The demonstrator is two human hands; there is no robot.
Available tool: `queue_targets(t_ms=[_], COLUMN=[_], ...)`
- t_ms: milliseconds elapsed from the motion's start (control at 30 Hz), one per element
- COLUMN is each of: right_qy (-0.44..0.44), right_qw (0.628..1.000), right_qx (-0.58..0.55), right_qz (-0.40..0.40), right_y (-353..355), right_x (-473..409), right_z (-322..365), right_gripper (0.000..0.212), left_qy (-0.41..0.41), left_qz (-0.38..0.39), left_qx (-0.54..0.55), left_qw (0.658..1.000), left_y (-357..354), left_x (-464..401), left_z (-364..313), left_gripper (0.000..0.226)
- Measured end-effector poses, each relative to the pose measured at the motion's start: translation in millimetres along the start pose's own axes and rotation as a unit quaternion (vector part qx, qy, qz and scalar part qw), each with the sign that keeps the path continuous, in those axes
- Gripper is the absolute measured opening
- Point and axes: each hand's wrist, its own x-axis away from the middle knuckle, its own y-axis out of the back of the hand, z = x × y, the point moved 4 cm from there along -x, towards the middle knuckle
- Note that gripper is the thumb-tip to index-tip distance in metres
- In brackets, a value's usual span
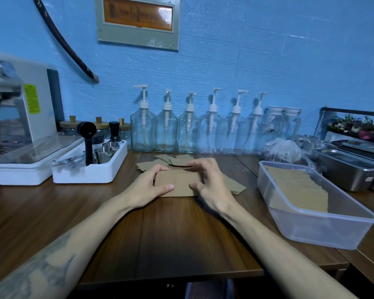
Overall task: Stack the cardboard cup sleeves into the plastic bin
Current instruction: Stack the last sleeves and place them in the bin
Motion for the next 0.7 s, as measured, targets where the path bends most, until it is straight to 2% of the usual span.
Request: queue_targets(t_ms=[67, 233, 333, 467, 700], right_qy=[-0.007, -0.028, 0.014, 0.033, 0.024], right_qw=[1.0, 0.988, 0.983, 0.975, 0.982], right_qx=[0.018, 0.116, 0.16, 0.197, 0.177], right_qz=[0.007, 0.094, 0.089, 0.092, 0.058], right_y=[3, -2, -5, -4, -1], right_x=[1, 4, 2, 3, 1], right_z=[-4, -13, -8, -10, -15], right_gripper=[0.063, 0.064, 0.055, 0.058, 0.056], left_qy=[0.002, -0.003, 0.006, 0.0, 0.001], left_qz=[0.002, 0.006, 0.013, 0.025, 0.02], left_qx=[-0.002, -0.001, 0.005, 0.022, 0.03], left_qw=[1.0, 1.0, 1.0, 0.999, 0.999], left_y=[1, 2, 1, -1, 1], left_x=[-1, -1, 0, 1, 3], left_z=[1, 2, 1, 0, -2], left_gripper=[0.036, 0.028, 0.031, 0.033, 0.025])
